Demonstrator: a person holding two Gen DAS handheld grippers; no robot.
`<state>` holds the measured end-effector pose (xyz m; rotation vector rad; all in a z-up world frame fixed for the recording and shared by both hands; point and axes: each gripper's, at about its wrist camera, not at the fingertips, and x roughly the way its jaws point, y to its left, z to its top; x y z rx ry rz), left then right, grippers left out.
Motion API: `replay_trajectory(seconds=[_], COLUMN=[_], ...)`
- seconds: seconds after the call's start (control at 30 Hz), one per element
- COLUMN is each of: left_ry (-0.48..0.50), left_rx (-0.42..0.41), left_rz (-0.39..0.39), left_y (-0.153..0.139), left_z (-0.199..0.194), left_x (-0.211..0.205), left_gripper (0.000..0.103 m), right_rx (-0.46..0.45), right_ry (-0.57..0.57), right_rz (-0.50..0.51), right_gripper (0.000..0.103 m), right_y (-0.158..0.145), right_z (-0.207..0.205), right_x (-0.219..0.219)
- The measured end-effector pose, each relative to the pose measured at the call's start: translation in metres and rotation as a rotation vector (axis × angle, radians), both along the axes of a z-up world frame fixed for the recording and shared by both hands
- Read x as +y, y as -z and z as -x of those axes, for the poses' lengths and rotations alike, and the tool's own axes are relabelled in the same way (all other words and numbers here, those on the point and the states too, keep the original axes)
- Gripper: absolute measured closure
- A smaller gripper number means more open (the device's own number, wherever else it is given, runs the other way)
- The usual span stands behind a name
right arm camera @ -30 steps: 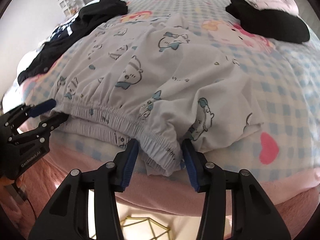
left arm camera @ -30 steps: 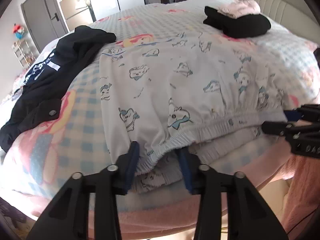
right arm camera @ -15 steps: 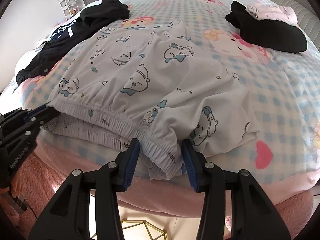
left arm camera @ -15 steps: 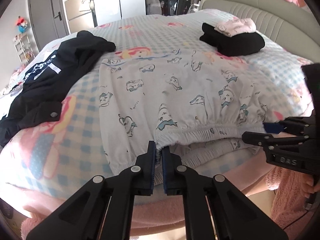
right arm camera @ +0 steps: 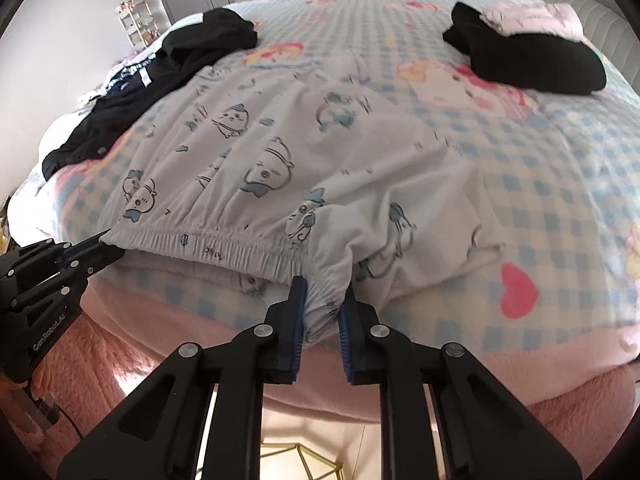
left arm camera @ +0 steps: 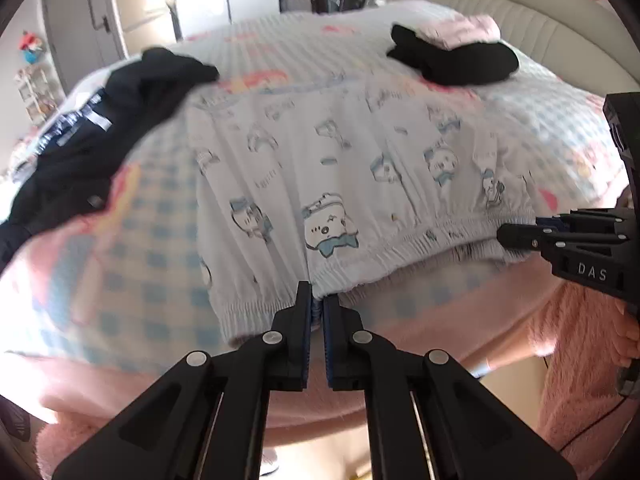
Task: Fold clothes
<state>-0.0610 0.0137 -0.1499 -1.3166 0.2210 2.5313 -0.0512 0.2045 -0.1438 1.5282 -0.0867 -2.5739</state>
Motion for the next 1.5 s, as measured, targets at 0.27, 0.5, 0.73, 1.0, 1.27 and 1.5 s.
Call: replay_trajectory(seconds=[0.27, 0.5, 0.73, 1.0, 1.27, 1.5], left_ry=[-0.082, -0.152, -0.294, -0.297, -0.229, -0.353], left_rx=[-0.054, -0.052, -0.085, -0.077, -0.092, -0.137], left_rz=[-0.093, -0.230, -0.083, -0.433, -0.247, -0.159], left_y=[0.002, -0.009, 0.005, -0.010, -0.001, 0.016], left_z=[0.006, 0.001, 0.003, 0.004, 0.014, 0.014], left_x=[-0.019, -0.052, -0.076, -0.089, -0.045, -0.067], left_gripper=[0.092, 0.076, 0.076, 0.066, 0.066, 0.064], right_rx=[-0.026, -0.012, -0.046, 0.060, -0.057, -0.100], right_ry=[-0.040, -0.064, 0.001, 0.046, 0.095, 0.072], right_rz=[0.013, -0.002, -0.036, 0.070, 0.042, 0.067], right_gripper=[0.088, 0.074, 0.074, 0.074, 0.074, 0.074], right_y=[-0.001, -0.010, 0.000, -0.025, 0.001, 0.009], right_z=[-0.005, -0.011, -0.011, -0.019, -0.004, -0.012], right_x=[-0.002, -0.010, 0.002, 0.014, 0.025, 0.028])
